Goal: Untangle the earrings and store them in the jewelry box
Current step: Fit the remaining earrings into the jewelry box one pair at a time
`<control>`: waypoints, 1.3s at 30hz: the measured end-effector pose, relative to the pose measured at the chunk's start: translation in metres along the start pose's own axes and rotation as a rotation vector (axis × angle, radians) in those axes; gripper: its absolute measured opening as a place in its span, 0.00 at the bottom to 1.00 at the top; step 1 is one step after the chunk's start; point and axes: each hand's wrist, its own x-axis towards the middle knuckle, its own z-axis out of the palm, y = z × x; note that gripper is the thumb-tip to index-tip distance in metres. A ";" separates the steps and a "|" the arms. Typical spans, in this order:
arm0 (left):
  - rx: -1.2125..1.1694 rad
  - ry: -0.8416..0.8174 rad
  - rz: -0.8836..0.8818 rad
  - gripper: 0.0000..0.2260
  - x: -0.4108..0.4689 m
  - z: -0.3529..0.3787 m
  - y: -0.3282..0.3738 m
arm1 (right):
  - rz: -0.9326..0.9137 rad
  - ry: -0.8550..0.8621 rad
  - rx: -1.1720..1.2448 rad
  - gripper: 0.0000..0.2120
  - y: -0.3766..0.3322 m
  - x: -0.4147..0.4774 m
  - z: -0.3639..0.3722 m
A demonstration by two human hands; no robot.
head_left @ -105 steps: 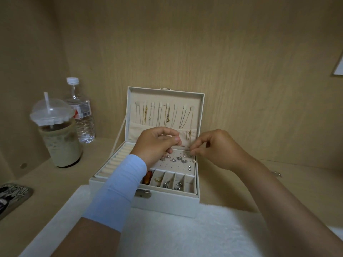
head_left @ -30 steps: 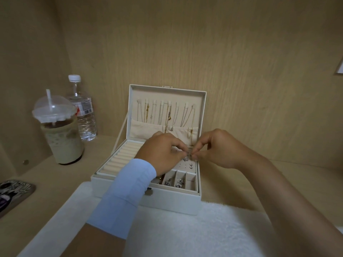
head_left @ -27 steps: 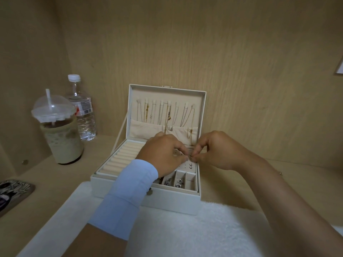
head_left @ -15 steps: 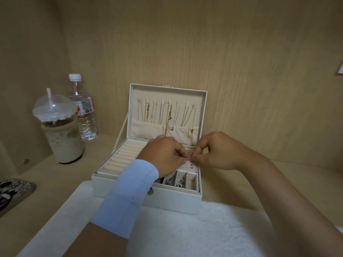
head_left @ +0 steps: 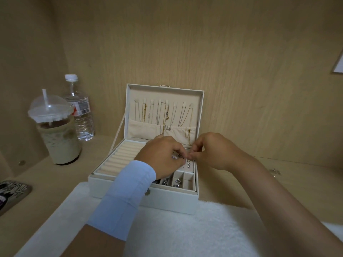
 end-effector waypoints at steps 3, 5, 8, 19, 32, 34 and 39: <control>-0.004 -0.004 -0.001 0.03 0.001 0.001 -0.001 | -0.016 -0.023 0.006 0.04 0.000 0.001 0.000; -0.010 -0.001 0.002 0.04 0.001 0.001 -0.002 | -0.017 -0.020 0.028 0.05 0.001 0.001 0.000; -0.020 -0.006 -0.001 0.04 0.001 0.001 -0.002 | -0.014 0.007 0.097 0.07 0.002 0.000 -0.003; -0.179 0.035 0.039 0.04 0.030 0.018 0.056 | 0.092 0.100 0.139 0.04 0.070 -0.039 -0.064; -0.034 -0.345 -0.082 0.09 0.084 0.126 0.135 | 0.276 -0.102 0.001 0.11 0.170 -0.078 -0.055; -0.010 -0.336 -0.071 0.11 0.081 0.135 0.132 | 0.266 -0.104 -0.002 0.10 0.171 -0.075 -0.051; 0.013 -0.255 -0.011 0.03 0.080 0.146 0.127 | 0.280 -0.094 -0.014 0.04 0.175 -0.071 -0.045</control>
